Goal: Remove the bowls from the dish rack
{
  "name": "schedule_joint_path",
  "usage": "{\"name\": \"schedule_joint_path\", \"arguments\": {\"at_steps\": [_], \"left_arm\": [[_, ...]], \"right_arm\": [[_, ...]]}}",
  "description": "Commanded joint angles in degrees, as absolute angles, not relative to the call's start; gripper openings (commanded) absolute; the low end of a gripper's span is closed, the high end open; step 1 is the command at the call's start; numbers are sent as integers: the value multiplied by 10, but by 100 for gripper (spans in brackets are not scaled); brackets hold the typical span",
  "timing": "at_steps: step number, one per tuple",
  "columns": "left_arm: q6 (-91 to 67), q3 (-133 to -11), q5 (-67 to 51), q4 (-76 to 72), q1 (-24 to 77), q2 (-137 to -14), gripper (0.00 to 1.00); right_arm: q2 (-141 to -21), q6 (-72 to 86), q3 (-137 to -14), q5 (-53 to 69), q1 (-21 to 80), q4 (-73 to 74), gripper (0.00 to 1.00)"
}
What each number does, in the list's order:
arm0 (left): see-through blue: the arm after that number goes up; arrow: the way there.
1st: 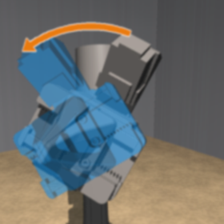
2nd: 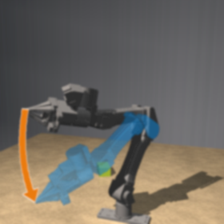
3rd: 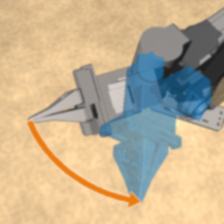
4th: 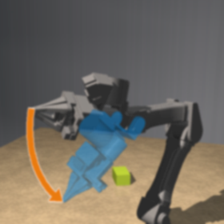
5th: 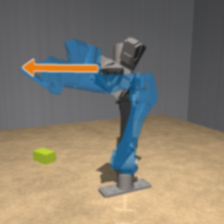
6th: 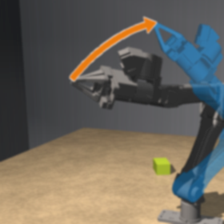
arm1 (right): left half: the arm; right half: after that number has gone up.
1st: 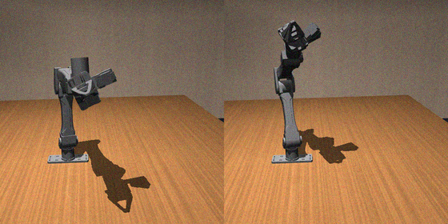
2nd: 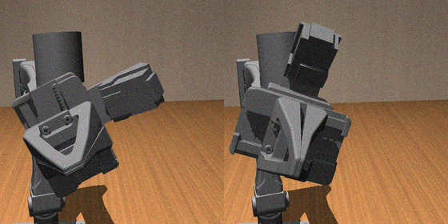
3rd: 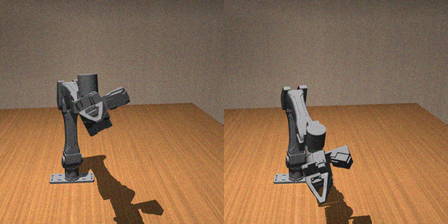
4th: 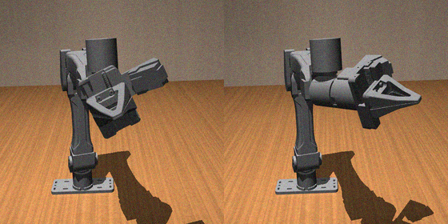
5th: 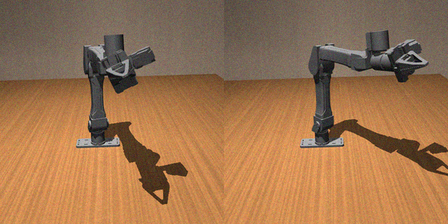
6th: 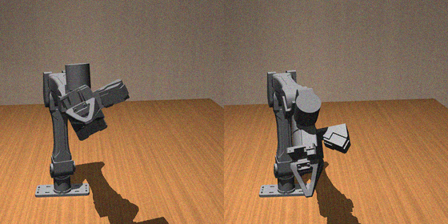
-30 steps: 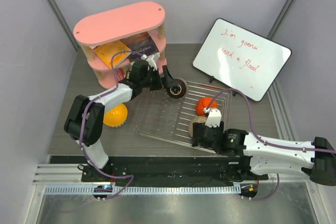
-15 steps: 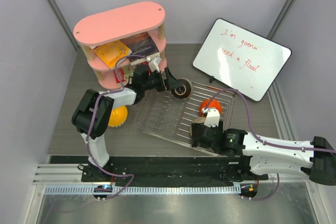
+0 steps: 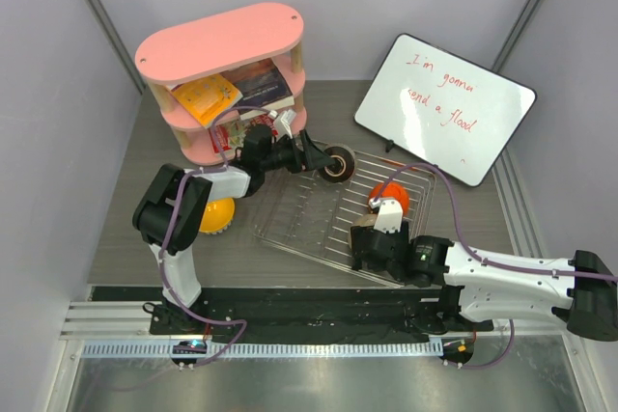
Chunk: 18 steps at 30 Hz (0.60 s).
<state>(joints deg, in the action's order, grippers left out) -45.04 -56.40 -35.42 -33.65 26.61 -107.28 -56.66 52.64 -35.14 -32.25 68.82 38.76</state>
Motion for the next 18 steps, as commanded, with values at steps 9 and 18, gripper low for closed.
{"name": "schedule_joint_path", "arguments": {"at_steps": [9,18], "left_arm": [[-480,-531,-373,-323,273,-1077,30],[-466,-531,-357,-273,273,-1023,0]], "right_arm": [[-558,519,-347,-301,685,387,89],[-562,520,-351,-303,683,388,89]]}}
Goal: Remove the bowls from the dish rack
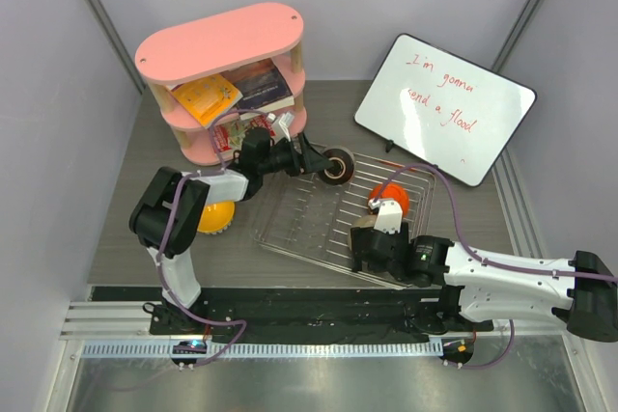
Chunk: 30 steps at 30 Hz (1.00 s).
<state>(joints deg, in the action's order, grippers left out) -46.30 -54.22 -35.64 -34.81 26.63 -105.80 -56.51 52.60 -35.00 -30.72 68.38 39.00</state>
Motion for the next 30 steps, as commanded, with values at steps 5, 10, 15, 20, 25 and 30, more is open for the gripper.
{"name": "schedule_joint_path", "arguments": {"at_steps": [5,10,15,20,25,30], "left_arm": [[-445,-539,-346,-231,273,-990,0],[-429,-557,-333,-198,273,-965,0],[-411,-564,-308,-160,273,-936,0],[-385,-573,-274,-101,273,-902,0],[-364,-587,-251,-66,273,-882,0],[-358,-596,-243,-53,273,-865,0]], "right_arm": [[-560,516,-352,-306,679,388,89],[-570,512,-355,-303,674,388,90],[-566,505,-359,-303,670,389,90],[-577,489,-369,-303,659,390,90],[-598,476,-381,-307,649,391,90],[-624,466,-393,-306,632,390,90]]}}
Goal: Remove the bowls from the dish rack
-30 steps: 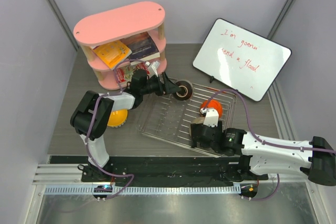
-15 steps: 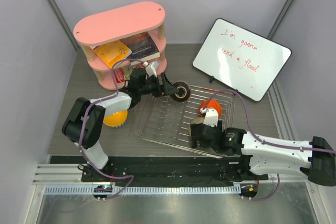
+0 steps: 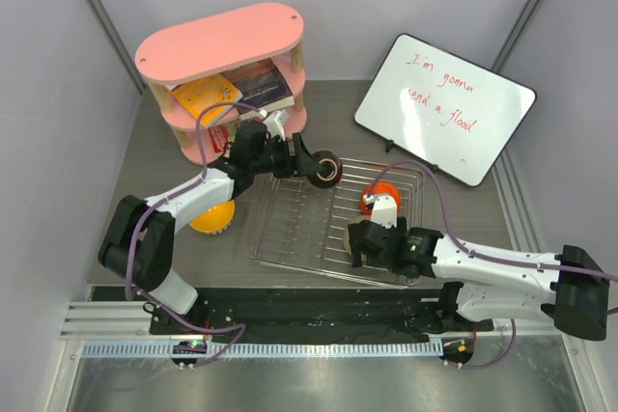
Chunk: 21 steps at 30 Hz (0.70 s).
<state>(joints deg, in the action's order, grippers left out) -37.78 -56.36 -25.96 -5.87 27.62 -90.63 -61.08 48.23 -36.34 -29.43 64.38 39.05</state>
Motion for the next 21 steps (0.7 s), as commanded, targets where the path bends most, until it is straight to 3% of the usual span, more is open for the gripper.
{"name": "schedule_joint_path", "arguments": {"at_steps": [1,21], "left_arm": [[-355,-599,-242,-48,273,-861,0],[-319,-650,-220,67,274,-796,0]], "right_arm": [[-627,464,-395,-306,627,390,90],[-656,410,-439,-305,577,391,89]]}}
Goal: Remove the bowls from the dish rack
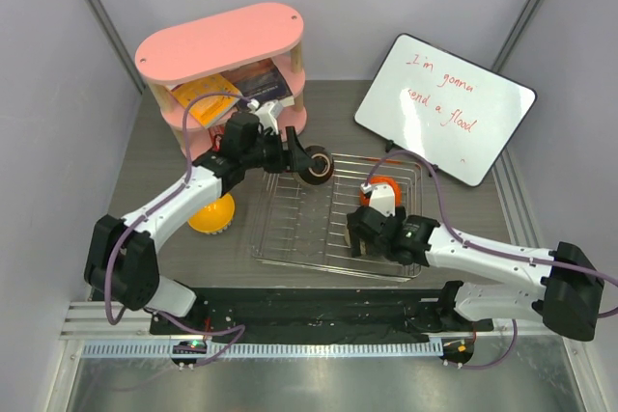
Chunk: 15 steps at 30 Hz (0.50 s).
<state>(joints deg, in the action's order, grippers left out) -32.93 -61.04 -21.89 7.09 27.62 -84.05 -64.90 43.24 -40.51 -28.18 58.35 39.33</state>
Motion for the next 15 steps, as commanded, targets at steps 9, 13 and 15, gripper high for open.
{"name": "schedule_joint_path", "arguments": {"at_steps": [9,13,15], "left_arm": [[-307,-650,-178,141,274,-737,0],[-299,-651,-161,179,274,-708,0],[-294,-654,-141,215,274,-686,0]], "right_arm": [[-679,372,-473,-310,568,383,91],[-697,360,-484,-305,561,379,91],[-693,359,-489,-301,560,380,91]]}}
